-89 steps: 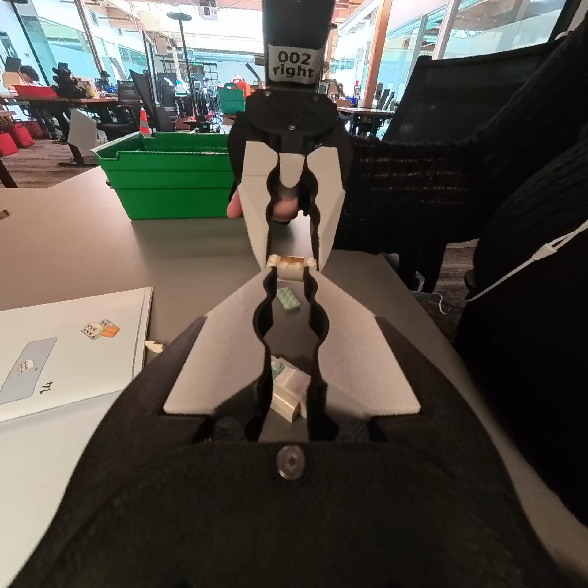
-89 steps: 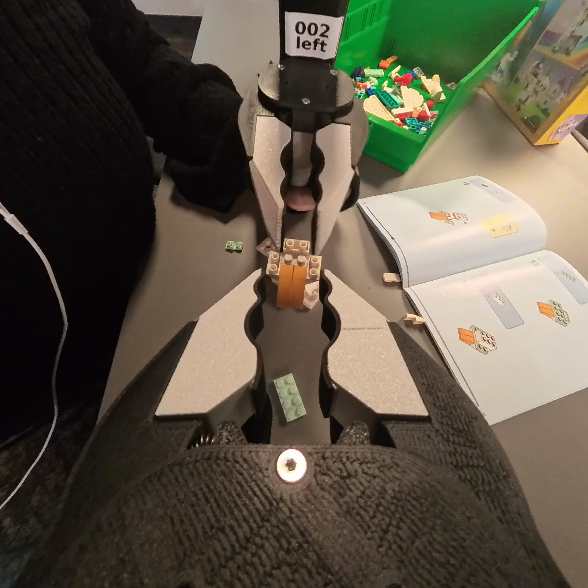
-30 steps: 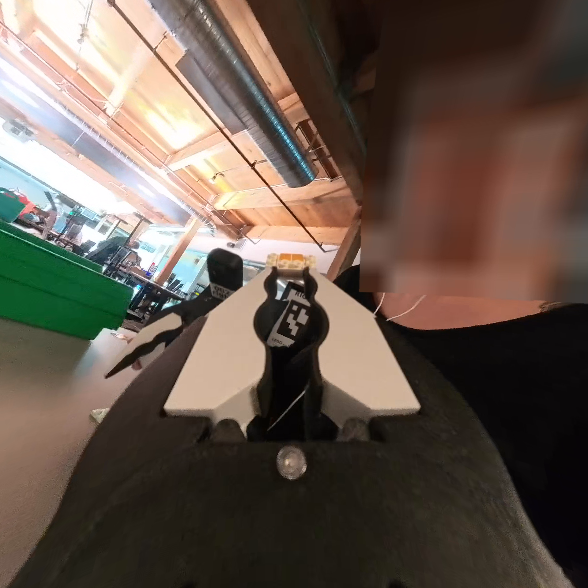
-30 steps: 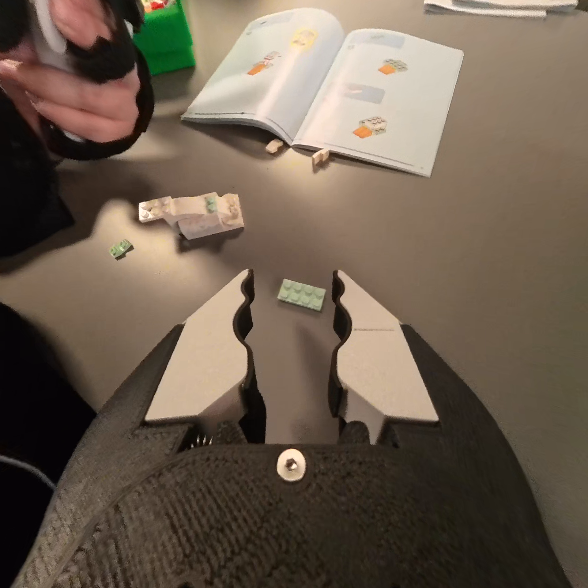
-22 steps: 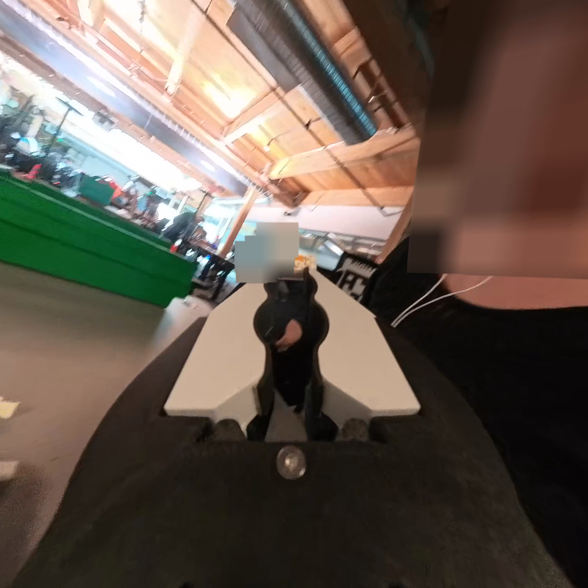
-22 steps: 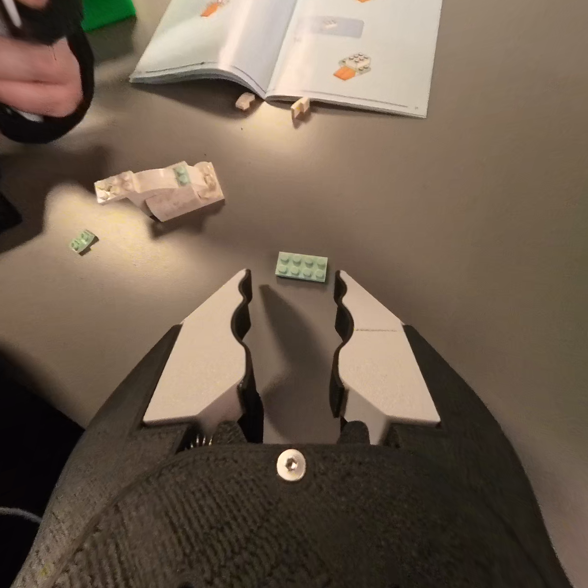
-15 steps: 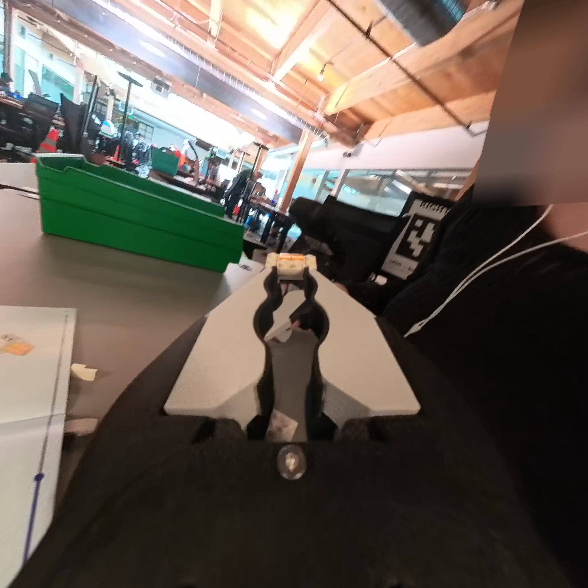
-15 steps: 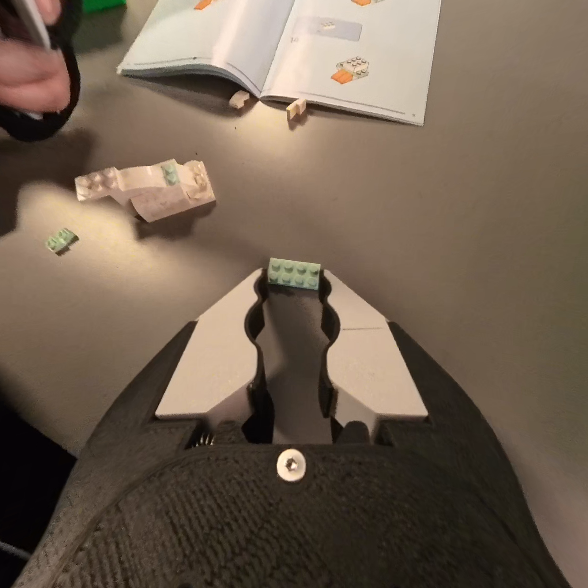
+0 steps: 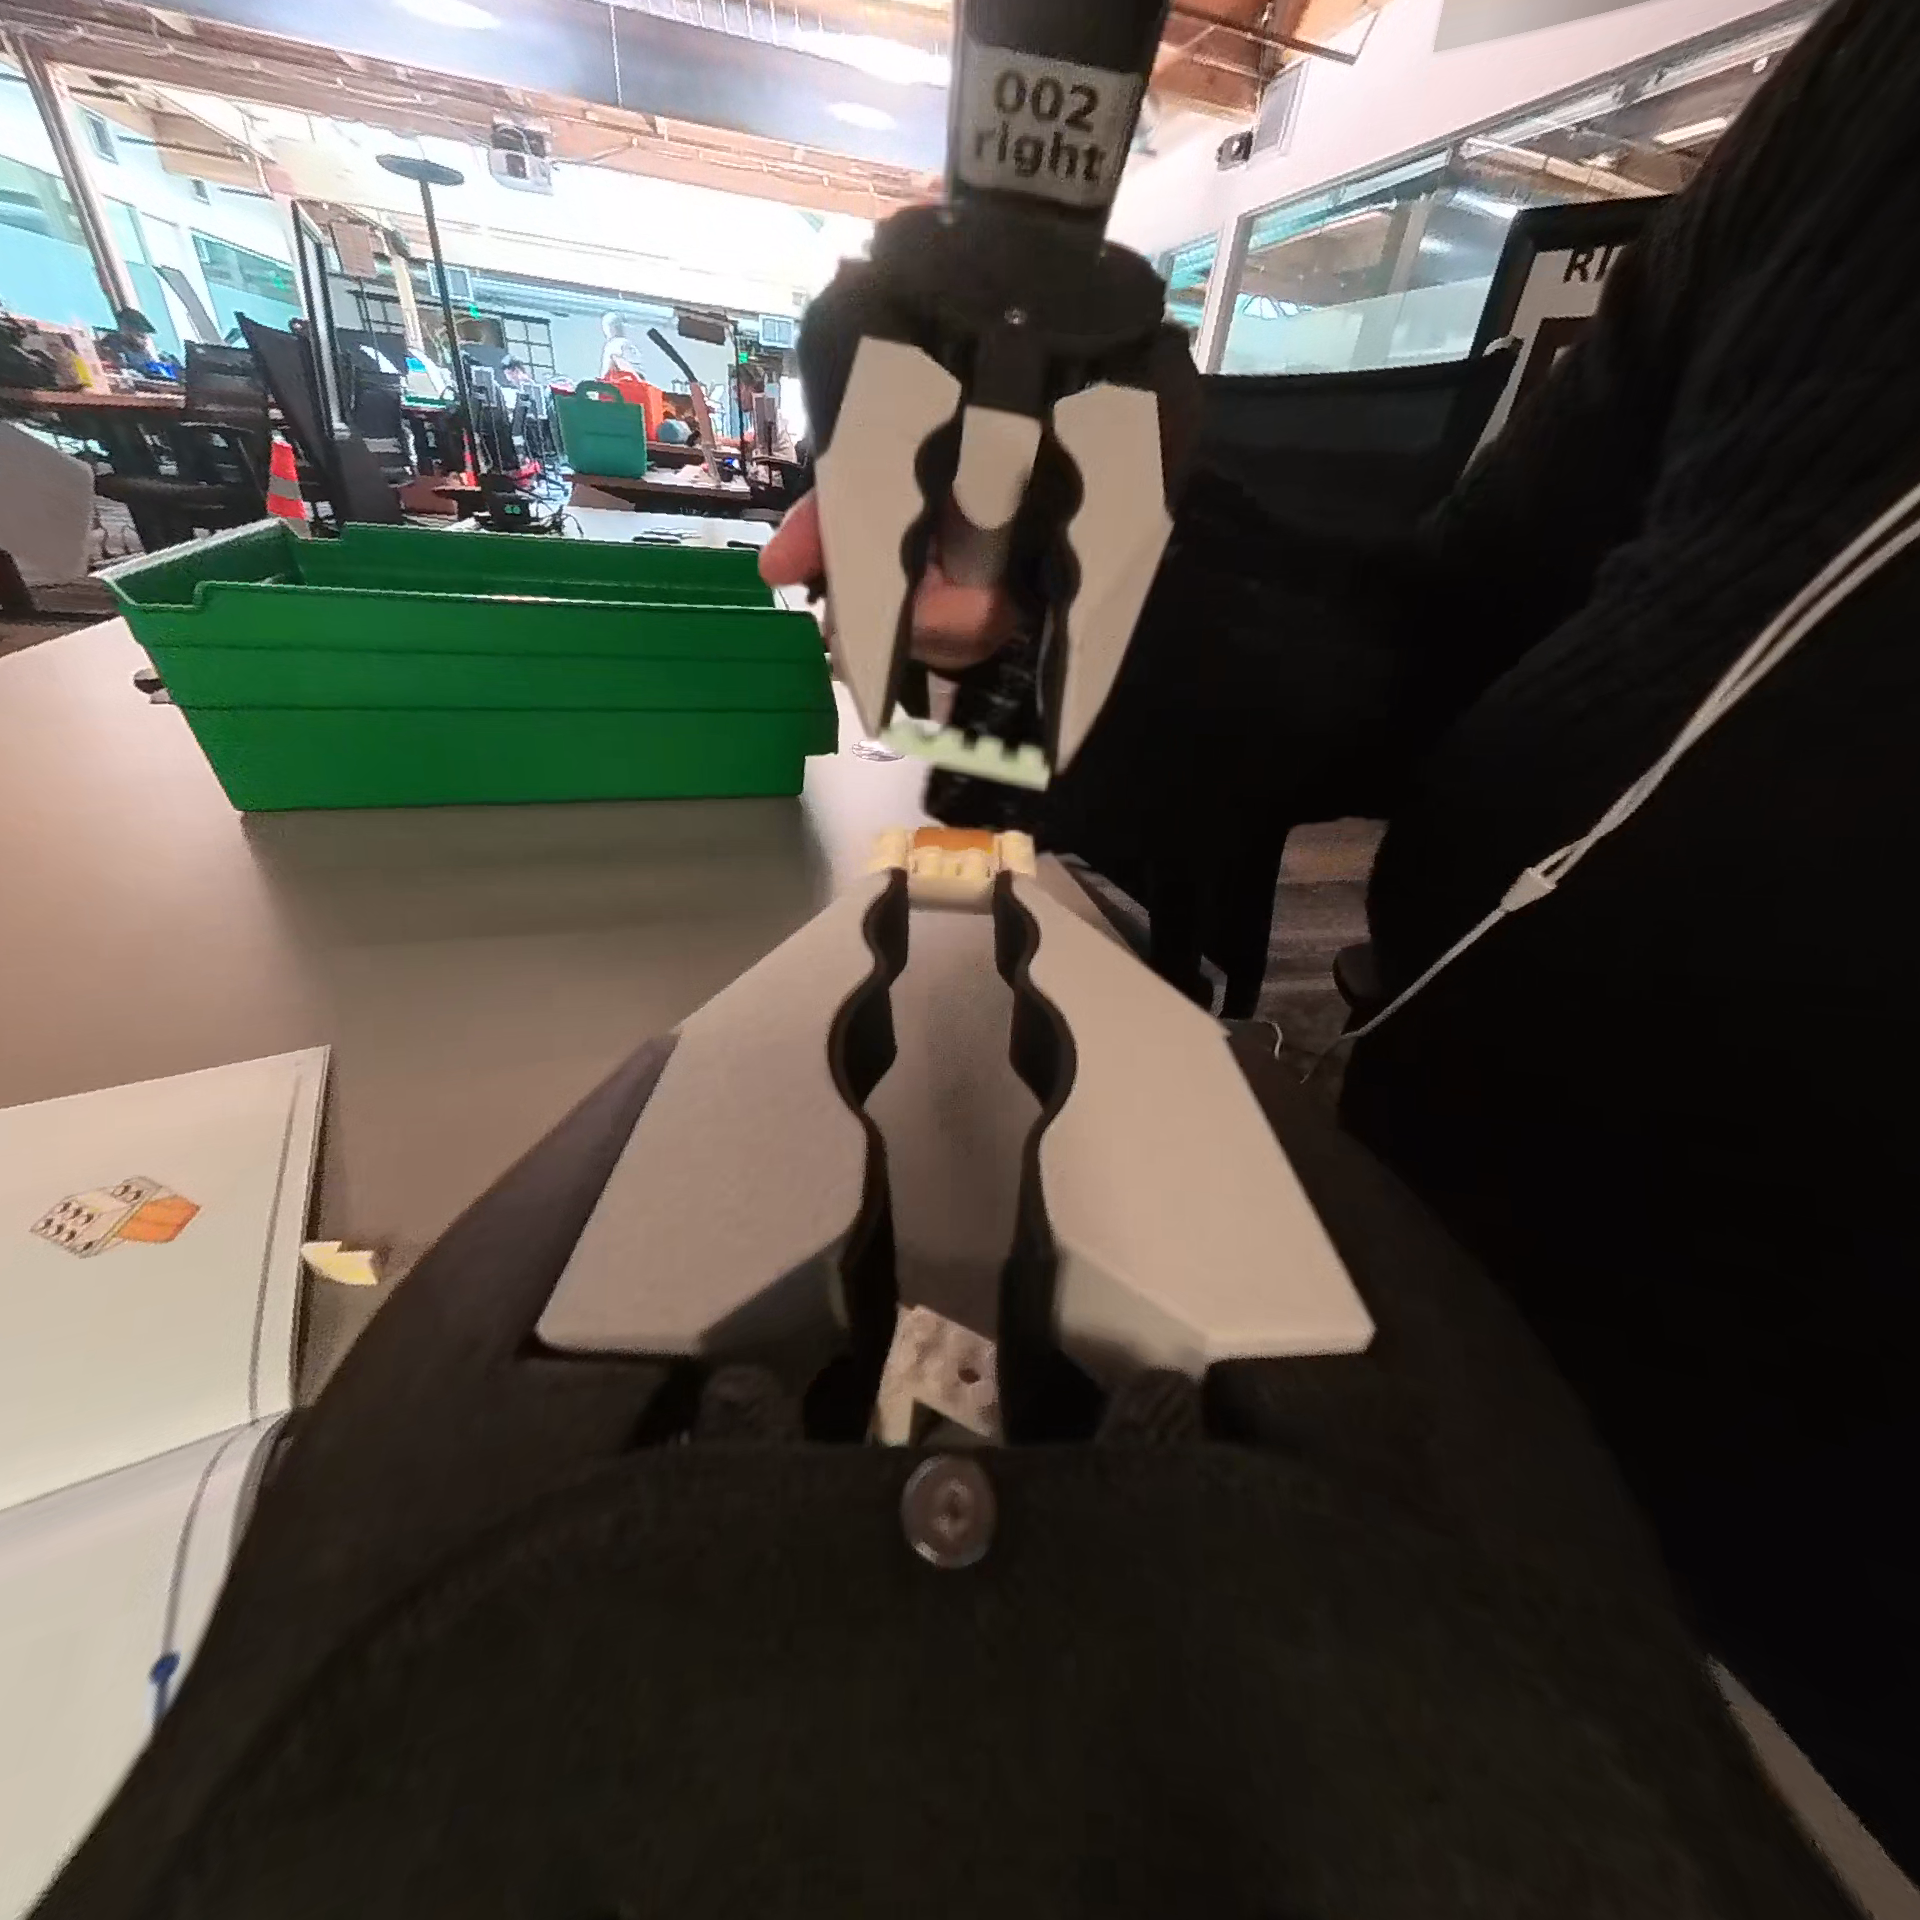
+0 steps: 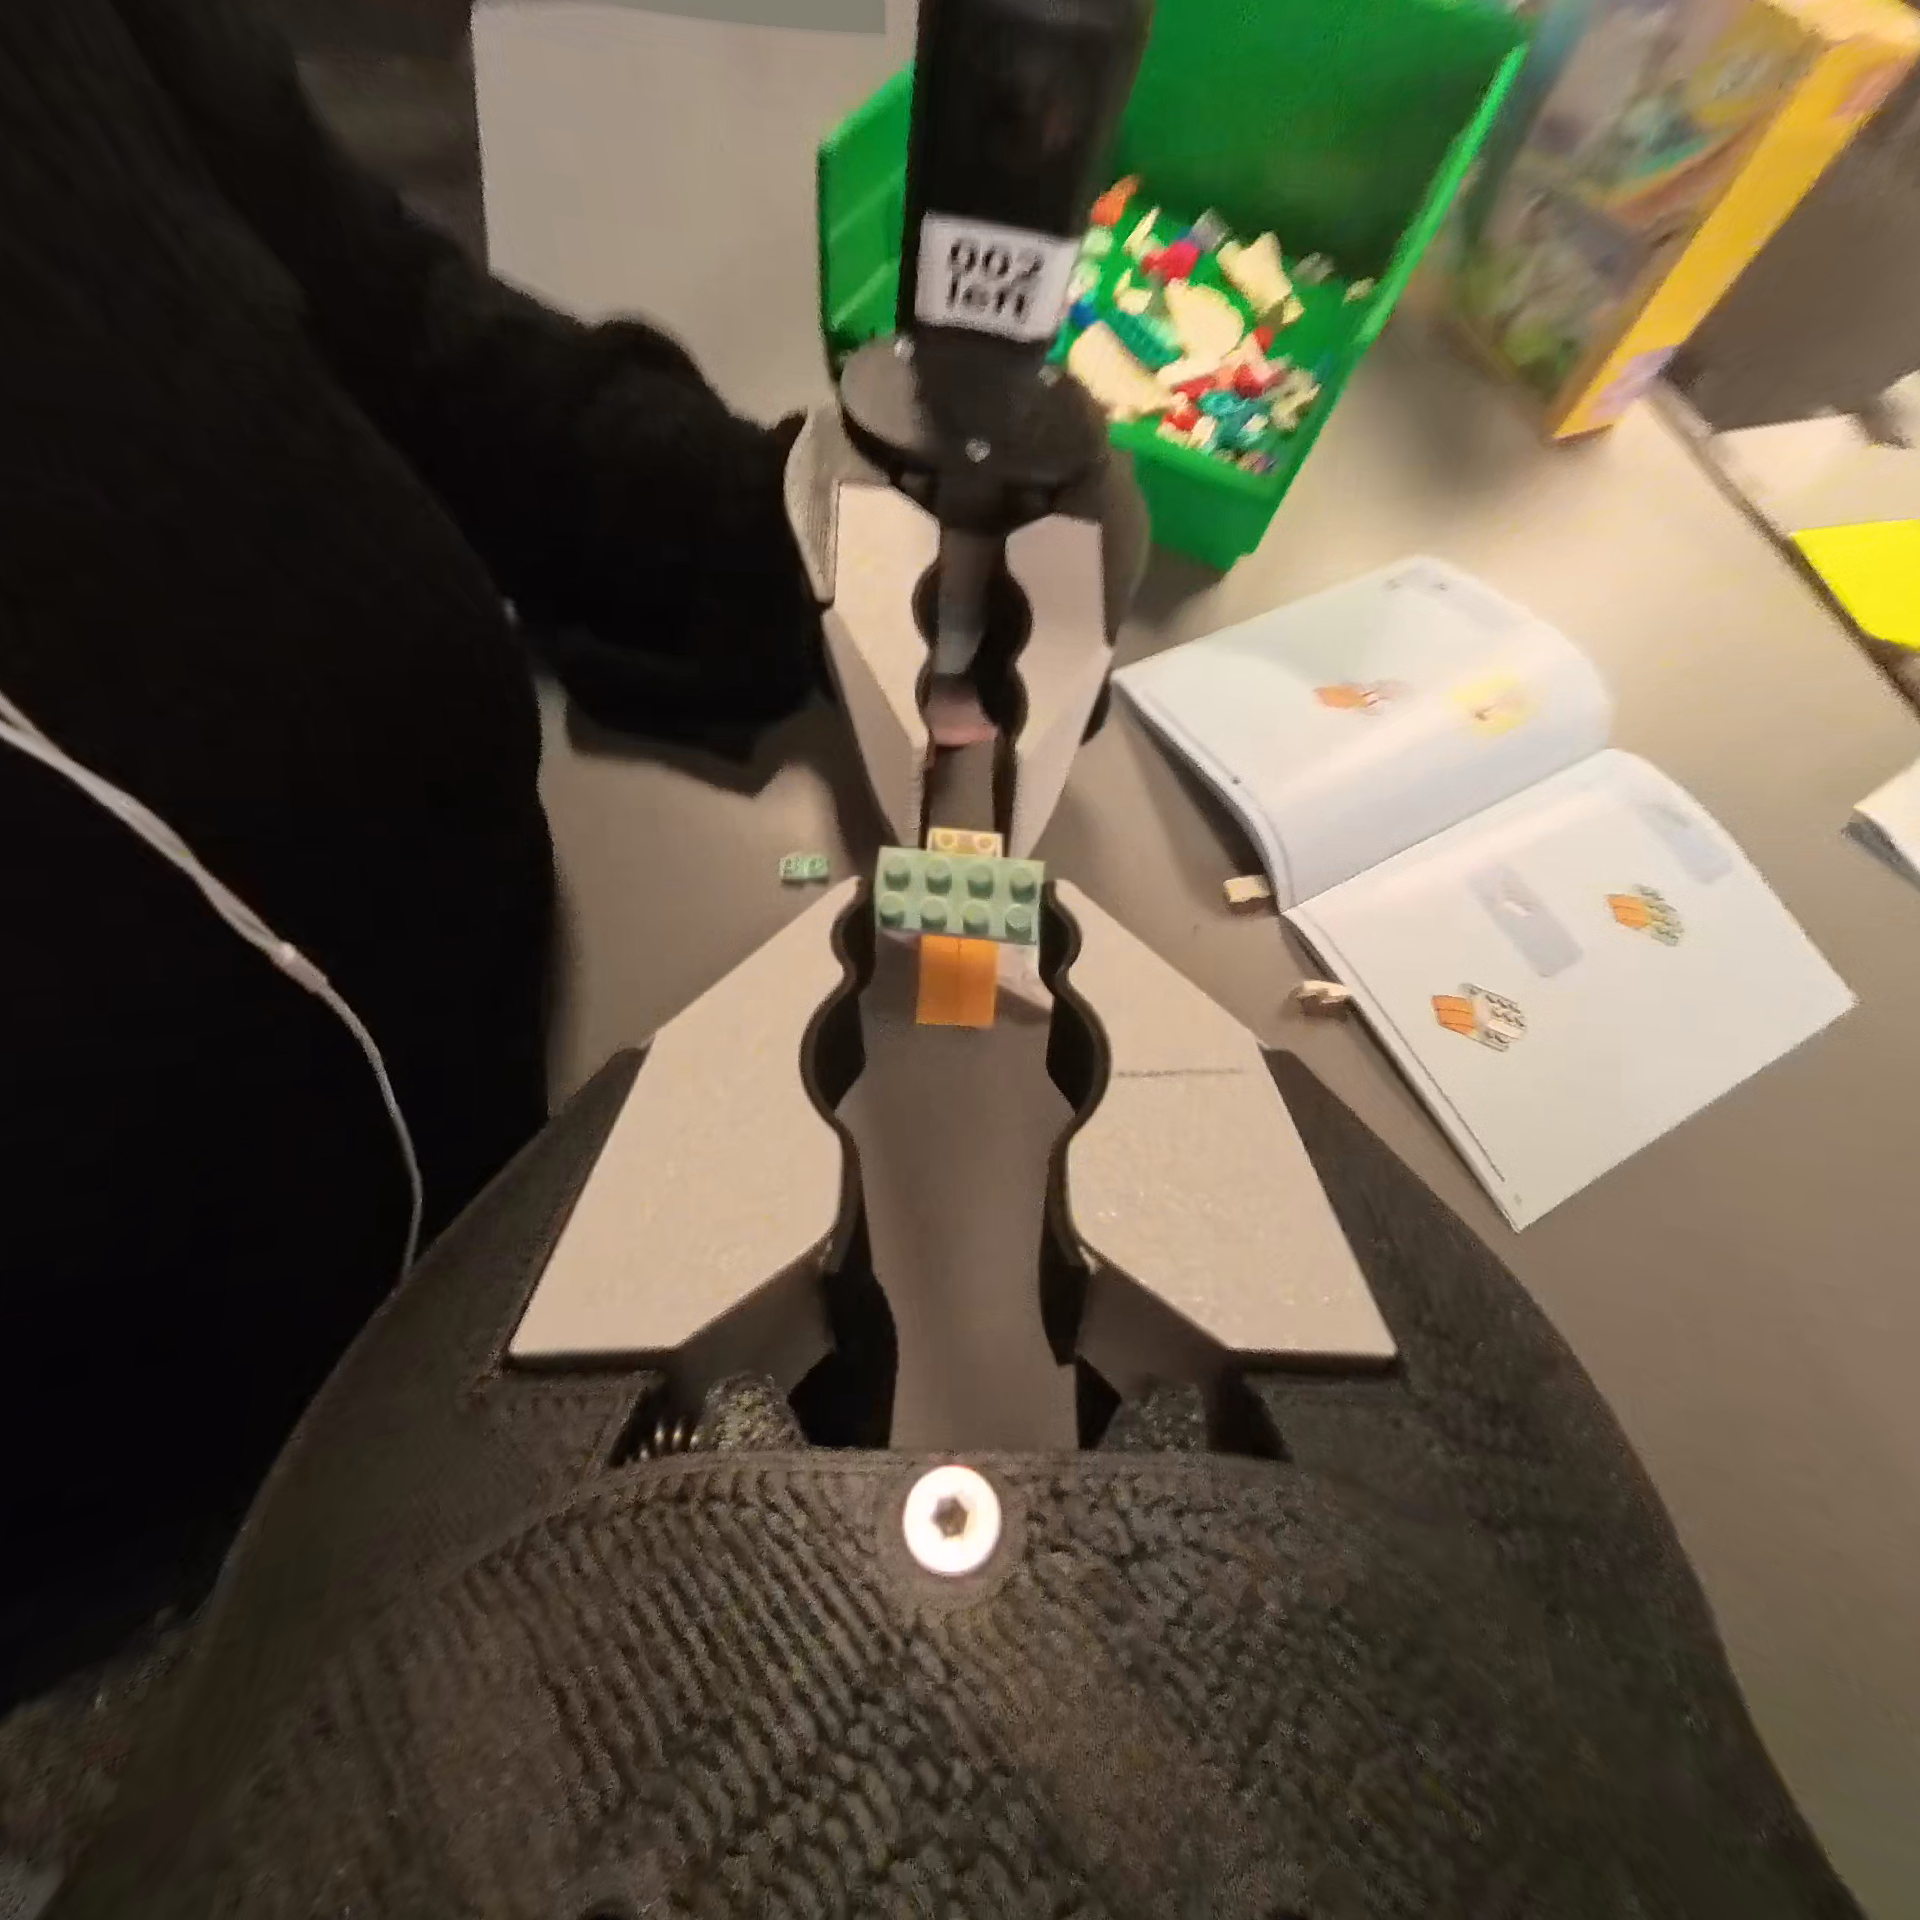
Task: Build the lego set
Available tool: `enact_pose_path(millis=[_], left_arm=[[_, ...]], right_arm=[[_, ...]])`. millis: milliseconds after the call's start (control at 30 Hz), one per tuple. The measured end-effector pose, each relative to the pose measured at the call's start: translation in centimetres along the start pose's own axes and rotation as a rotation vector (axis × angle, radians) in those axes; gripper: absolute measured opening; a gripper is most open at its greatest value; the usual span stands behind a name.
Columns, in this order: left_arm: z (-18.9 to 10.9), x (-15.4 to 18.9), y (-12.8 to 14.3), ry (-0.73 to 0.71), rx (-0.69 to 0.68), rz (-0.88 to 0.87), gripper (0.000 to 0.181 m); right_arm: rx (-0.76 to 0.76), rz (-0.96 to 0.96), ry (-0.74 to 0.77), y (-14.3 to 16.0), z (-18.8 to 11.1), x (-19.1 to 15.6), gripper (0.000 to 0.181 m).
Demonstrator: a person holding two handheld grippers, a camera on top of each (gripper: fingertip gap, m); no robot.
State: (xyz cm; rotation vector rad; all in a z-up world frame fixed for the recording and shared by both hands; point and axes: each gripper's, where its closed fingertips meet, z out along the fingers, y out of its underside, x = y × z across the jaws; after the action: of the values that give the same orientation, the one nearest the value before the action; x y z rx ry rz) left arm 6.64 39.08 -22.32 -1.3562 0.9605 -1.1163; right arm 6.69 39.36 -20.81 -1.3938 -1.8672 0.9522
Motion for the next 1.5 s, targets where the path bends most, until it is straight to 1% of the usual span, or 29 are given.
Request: enact_pose_path(millis=[100, 233, 733, 1500], left_arm=[[-0.02, 0.11, -0.16, 0.002, 0.007, 0.006, 0.016], [-0.12, 0.10, -0.39, -0.006, 0.015, 0.021, 0.016], [-0.05, 0.34, -0.46, 0.005, 0.019, 0.029, 0.016], [-0.14, 0.13, -0.42, -0.002, 0.020, 0.026, 0.016]], right_arm=[[-0.072, -0.015, -0.053, 0.49, 0.86, -0.25, 0.030], [-0.063, 0.011, -0.072, 0.03, 0.86, 0.07, 0.030], [-0.113, 0.004, -0.147, 0.07, 0.91, -0.37, 0.031], [-0.142, -0.026, -0.128, 0.48, 0.98, -0.29, 0.032]])
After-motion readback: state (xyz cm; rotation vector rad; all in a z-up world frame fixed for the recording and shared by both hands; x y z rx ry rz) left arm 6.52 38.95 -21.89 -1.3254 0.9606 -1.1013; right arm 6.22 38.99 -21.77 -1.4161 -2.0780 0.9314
